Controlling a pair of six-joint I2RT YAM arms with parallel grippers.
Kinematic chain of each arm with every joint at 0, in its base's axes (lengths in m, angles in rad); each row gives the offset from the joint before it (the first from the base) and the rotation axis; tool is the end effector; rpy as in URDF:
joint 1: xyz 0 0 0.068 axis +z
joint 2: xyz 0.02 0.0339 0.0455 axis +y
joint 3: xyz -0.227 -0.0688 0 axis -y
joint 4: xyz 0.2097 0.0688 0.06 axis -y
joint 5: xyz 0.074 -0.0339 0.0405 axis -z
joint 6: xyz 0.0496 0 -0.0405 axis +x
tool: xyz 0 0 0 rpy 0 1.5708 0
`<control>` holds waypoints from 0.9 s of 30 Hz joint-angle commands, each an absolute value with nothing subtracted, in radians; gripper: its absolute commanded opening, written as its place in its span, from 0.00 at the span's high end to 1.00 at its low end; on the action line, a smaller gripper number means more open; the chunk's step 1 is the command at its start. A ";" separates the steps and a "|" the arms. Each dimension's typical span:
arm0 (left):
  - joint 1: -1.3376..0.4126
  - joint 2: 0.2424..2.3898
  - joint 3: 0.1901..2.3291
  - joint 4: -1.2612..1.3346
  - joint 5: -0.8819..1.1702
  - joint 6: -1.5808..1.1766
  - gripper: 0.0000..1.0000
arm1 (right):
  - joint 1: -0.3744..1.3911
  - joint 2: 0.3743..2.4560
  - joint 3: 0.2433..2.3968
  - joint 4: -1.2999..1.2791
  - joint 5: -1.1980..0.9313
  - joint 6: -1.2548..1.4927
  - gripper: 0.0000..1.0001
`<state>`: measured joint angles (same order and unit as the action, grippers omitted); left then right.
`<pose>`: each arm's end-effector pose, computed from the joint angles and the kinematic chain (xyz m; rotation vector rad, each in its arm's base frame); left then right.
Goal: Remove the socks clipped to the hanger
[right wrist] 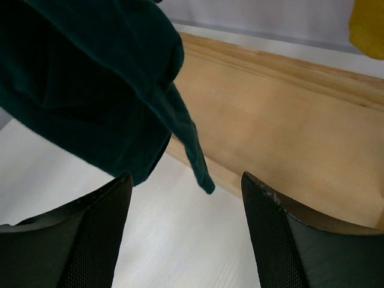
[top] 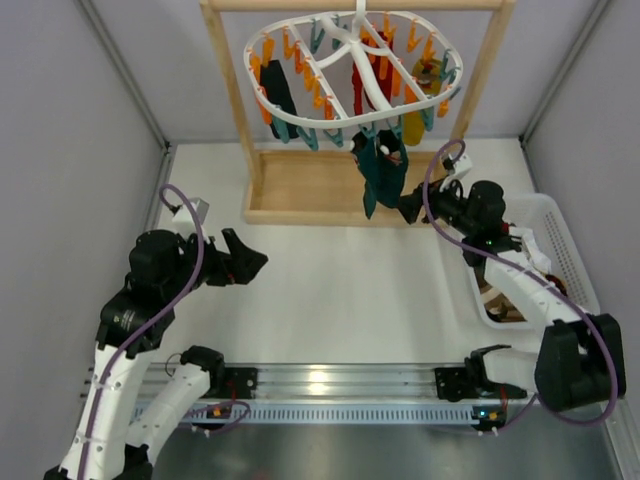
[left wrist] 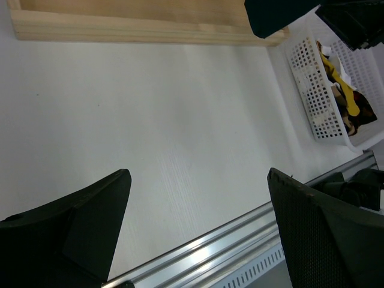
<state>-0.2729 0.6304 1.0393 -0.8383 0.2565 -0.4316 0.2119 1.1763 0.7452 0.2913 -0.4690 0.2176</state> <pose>0.1084 -0.0434 0.3350 0.0067 2.0561 -0.7019 0.2548 0.0777 0.2735 -0.3505 1.7127 0.7165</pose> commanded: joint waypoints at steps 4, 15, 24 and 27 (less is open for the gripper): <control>-0.276 0.730 1.153 -0.785 0.367 -0.448 0.01 | 0.279 1.311 0.753 0.600 -0.436 0.150 0.35; -0.366 0.957 1.477 -0.788 0.127 -0.454 0.01 | 0.449 1.278 0.649 0.769 -0.046 0.176 1.00; -0.905 1.250 1.852 -0.792 -0.461 -0.379 0.01 | 0.813 1.216 0.581 0.758 0.541 0.160 1.00; -1.009 1.396 1.972 -0.792 -0.546 -0.328 0.01 | 0.891 1.218 0.610 0.706 0.623 0.160 1.00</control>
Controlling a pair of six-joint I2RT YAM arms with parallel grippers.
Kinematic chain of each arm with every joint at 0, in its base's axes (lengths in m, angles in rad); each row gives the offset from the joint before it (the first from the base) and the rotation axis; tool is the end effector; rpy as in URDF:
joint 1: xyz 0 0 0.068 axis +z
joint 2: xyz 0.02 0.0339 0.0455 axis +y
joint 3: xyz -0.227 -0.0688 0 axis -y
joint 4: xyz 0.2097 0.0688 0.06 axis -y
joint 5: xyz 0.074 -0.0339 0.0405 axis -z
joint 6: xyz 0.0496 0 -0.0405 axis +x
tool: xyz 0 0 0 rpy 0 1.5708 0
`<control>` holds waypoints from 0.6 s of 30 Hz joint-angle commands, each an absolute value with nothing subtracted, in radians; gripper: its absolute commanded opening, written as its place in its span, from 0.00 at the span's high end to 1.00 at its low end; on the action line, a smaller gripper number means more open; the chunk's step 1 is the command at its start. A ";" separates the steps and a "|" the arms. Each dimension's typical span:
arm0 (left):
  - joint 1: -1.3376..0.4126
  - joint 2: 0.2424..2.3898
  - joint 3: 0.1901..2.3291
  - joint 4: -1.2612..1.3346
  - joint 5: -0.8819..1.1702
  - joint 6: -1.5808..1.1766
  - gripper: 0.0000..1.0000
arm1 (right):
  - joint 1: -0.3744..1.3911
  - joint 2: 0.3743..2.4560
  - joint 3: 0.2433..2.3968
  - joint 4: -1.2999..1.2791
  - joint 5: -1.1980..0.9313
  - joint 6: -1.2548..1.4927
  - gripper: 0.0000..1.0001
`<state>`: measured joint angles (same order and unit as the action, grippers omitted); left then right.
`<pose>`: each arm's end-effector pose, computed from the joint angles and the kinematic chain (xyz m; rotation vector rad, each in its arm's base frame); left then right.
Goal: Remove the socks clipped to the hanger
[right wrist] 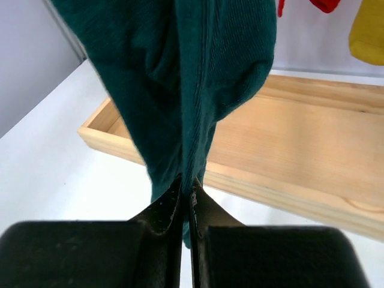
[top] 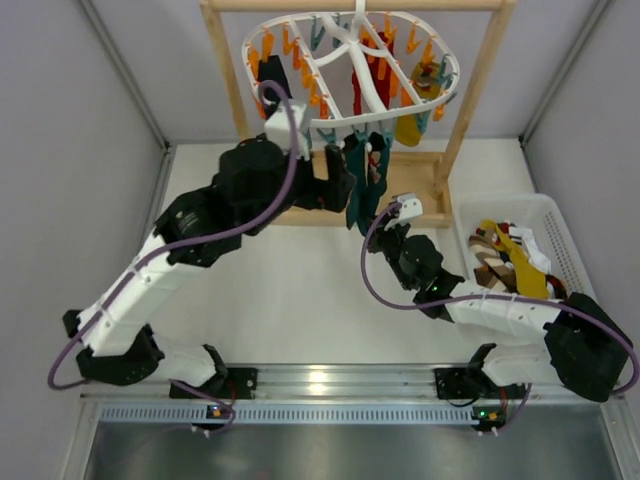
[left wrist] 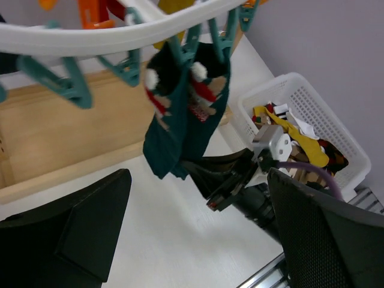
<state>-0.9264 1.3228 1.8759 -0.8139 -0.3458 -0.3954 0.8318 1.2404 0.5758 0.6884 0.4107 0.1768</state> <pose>0.1503 -0.1720 0.4637 0.2451 1.8437 -0.6150 0.1951 0.1847 0.2490 -0.1837 1.5580 0.4794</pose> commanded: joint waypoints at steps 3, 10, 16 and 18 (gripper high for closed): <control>-1.014 1.523 2.123 -0.792 -0.572 -0.276 0.01 | 0.945 1.213 0.624 0.681 0.698 0.169 1.00; -1.014 1.755 2.384 -0.790 -0.577 -0.196 0.01 | 1.040 1.198 0.643 0.627 0.769 0.205 1.00; -1.011 1.861 2.496 -0.785 -0.577 -0.163 0.04 | 1.068 1.149 0.614 0.627 0.681 0.273 1.00; -1.000 1.864 2.502 -0.782 -0.572 -0.181 0.05 | 1.069 1.132 0.609 0.621 0.661 0.284 1.00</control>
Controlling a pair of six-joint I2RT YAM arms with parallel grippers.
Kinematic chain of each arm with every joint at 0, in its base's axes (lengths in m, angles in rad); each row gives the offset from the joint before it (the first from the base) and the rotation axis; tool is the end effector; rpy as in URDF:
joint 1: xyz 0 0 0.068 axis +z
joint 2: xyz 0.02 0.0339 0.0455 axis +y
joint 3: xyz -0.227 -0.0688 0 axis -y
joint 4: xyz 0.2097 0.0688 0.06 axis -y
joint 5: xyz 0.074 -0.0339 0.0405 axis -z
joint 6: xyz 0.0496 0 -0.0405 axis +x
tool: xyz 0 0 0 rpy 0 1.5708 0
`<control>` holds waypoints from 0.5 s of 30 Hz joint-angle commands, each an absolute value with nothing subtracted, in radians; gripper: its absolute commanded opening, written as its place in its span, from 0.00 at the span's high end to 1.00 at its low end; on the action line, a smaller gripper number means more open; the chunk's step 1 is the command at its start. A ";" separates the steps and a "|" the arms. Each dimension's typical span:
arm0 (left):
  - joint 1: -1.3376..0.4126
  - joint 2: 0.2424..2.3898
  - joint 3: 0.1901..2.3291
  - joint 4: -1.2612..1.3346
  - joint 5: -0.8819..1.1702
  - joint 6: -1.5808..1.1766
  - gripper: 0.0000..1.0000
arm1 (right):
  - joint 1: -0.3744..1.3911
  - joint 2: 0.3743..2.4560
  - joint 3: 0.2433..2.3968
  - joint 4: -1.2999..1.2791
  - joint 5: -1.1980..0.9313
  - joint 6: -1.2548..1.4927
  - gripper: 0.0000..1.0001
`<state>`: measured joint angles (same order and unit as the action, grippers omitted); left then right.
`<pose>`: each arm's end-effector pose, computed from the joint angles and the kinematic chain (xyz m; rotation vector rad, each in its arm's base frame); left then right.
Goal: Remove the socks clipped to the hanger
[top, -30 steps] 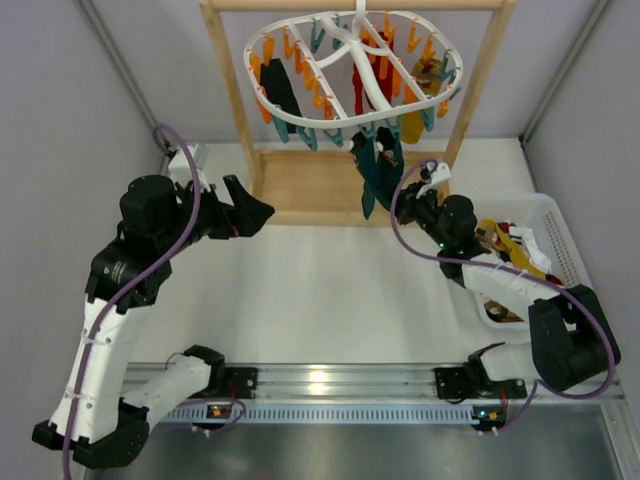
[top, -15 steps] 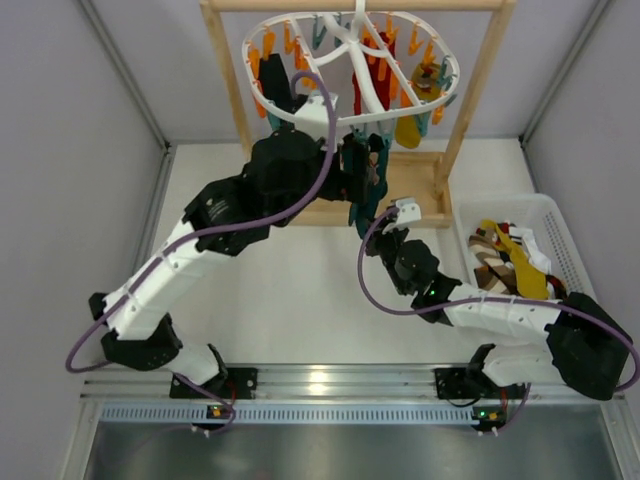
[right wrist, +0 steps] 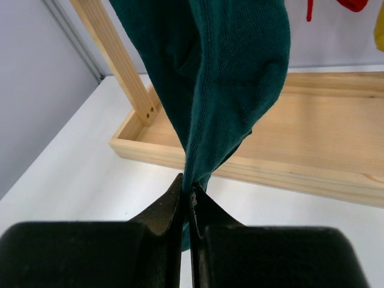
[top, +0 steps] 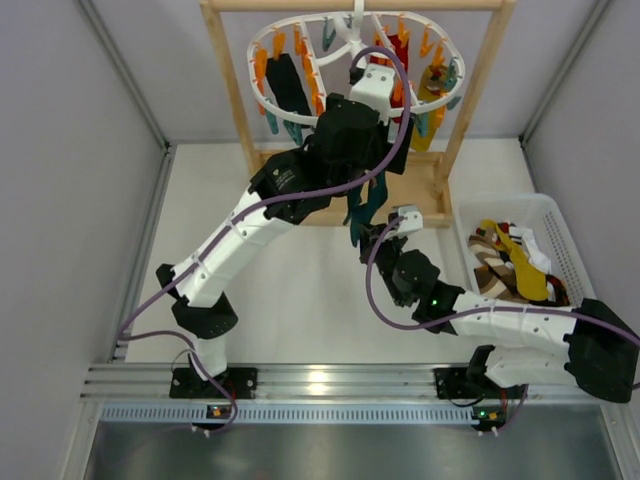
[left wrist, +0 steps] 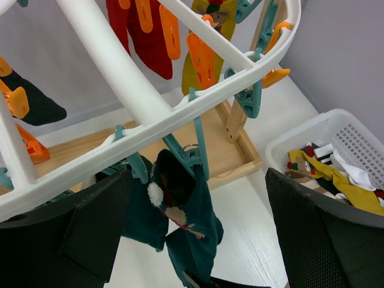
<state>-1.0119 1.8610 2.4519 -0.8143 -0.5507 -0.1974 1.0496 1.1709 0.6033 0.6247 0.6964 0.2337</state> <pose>0.2018 -0.2737 0.4719 0.3275 1.7461 -0.3836 0.1533 0.2032 0.2668 -0.0635 1.5464 0.4954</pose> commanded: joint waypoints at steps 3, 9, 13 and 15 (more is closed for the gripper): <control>-0.971 1.871 2.497 -0.784 -0.548 -0.204 0.06 | 1.069 1.100 0.594 0.620 0.654 0.293 1.00; -0.923 1.881 2.476 -0.766 -0.428 -0.262 0.16 | 1.069 1.071 0.583 0.609 0.605 0.288 1.00; -0.923 1.890 2.476 -0.755 -0.384 -0.293 0.22 | 1.069 1.065 0.581 0.607 0.583 0.298 1.00; -0.923 1.896 2.471 -0.753 -0.387 -0.299 0.25 | 1.069 1.060 0.581 0.606 0.578 0.299 1.00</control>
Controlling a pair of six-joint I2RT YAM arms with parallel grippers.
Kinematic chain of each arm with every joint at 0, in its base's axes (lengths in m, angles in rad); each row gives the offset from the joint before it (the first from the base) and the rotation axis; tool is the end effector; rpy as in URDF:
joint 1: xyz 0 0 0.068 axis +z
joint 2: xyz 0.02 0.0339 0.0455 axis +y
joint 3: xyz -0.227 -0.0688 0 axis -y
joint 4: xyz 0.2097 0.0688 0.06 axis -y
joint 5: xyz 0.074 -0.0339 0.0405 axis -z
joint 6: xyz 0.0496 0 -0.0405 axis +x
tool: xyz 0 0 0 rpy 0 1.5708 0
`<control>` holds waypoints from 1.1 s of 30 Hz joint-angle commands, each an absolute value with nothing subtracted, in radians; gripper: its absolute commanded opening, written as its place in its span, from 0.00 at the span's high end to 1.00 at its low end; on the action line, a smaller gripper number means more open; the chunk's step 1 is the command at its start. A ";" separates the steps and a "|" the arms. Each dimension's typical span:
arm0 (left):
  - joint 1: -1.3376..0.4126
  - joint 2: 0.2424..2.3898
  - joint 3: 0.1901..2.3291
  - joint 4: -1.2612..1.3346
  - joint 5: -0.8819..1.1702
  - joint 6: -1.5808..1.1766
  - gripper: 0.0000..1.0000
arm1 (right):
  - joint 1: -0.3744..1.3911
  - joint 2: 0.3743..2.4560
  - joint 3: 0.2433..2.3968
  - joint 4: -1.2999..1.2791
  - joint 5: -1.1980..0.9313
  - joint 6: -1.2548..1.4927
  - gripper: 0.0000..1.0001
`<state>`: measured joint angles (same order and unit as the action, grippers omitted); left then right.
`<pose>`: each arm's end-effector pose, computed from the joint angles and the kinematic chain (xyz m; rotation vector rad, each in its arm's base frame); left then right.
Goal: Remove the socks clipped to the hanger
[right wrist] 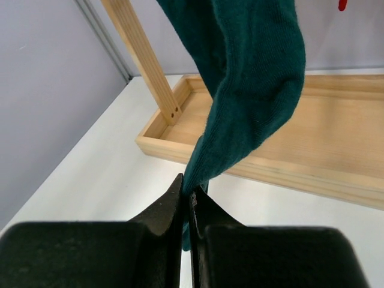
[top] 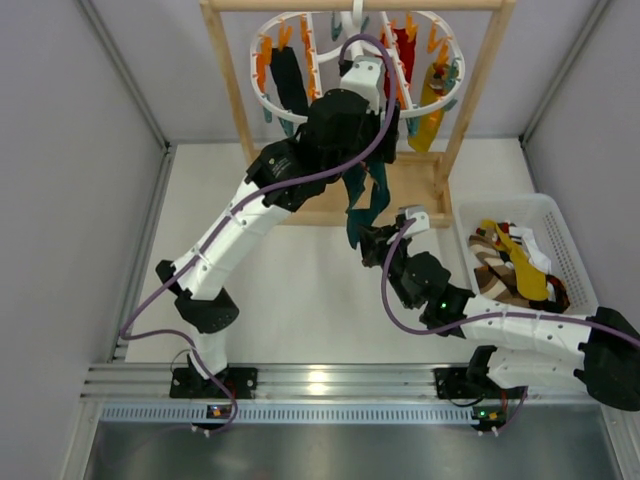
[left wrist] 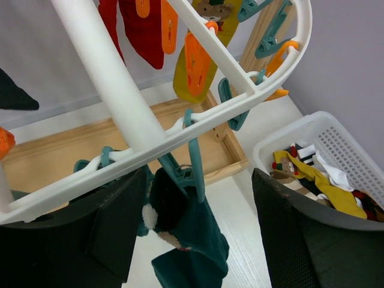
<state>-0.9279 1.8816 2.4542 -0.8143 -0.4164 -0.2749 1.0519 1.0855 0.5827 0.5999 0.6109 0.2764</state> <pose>0.2253 -0.2673 0.4651 0.2940 1.7936 -0.4825 0.1442 0.1950 0.2769 -0.0811 1.5205 0.6200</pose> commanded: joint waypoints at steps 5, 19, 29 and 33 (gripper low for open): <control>-0.923 1.890 2.442 -0.753 -0.411 -0.316 0.27 | 1.071 1.043 0.583 0.603 0.560 0.305 1.00; -0.890 1.898 2.364 -0.660 -0.370 -0.334 0.26 | 1.069 1.028 0.578 0.661 0.334 0.293 1.00; -0.879 1.899 2.341 -0.607 -0.388 -0.334 0.52 | 1.069 1.029 0.565 0.661 0.313 0.298 1.00; -0.879 1.898 2.339 -0.604 -0.400 -0.334 0.68 | 1.069 1.038 0.557 0.661 0.318 0.301 1.00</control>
<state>-0.8883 1.9072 2.3421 -0.6983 -0.3828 -0.3389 1.0519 1.0473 0.5613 0.6121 0.3389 0.2913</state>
